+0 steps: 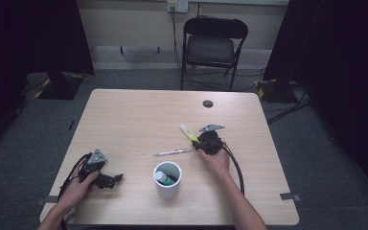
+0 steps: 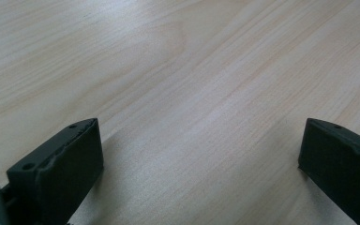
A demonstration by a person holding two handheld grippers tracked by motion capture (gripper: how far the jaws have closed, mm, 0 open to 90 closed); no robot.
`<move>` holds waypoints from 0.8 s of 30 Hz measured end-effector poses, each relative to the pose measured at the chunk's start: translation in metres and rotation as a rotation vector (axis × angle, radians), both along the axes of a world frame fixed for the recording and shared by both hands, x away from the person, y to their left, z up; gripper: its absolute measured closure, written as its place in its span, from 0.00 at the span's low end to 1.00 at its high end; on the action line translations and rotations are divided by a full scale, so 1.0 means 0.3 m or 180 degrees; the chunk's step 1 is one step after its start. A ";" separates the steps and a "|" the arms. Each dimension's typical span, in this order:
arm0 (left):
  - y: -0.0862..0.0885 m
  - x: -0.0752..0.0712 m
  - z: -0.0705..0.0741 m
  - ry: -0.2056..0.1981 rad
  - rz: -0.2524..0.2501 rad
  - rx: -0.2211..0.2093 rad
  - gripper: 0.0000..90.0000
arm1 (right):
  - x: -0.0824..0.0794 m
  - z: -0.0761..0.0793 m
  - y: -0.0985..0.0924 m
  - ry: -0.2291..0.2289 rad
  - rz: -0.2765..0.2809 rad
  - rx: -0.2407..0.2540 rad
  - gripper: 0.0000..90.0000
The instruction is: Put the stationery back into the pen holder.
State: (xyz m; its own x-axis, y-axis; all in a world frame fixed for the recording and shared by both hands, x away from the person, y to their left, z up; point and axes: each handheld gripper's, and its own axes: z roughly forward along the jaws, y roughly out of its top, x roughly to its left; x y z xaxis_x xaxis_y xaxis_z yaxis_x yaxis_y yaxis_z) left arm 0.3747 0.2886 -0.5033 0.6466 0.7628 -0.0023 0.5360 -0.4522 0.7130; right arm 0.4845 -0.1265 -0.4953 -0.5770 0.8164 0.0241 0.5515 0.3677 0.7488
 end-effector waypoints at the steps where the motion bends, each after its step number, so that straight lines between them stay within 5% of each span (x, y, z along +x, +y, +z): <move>1: 0.000 0.000 0.000 -0.0001 -0.0001 0.0002 0.00 | 0.000 0.000 0.000 0.0000 0.0000 0.0000 0.75; 24: 0.000 0.000 0.000 0.0000 -0.0001 0.0000 0.00 | -0.123 0.004 -0.109 -0.0005 0.0006 -0.0086 0.75</move>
State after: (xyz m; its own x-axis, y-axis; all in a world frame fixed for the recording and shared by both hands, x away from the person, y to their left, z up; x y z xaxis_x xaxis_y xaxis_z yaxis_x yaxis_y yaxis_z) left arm 0.3747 0.2886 -0.5033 0.6468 0.7627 -0.0022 0.5358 -0.4523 0.7130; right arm 0.4476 -0.1592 -0.4942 -0.5787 0.8156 0.0011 0.5495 0.3889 0.7395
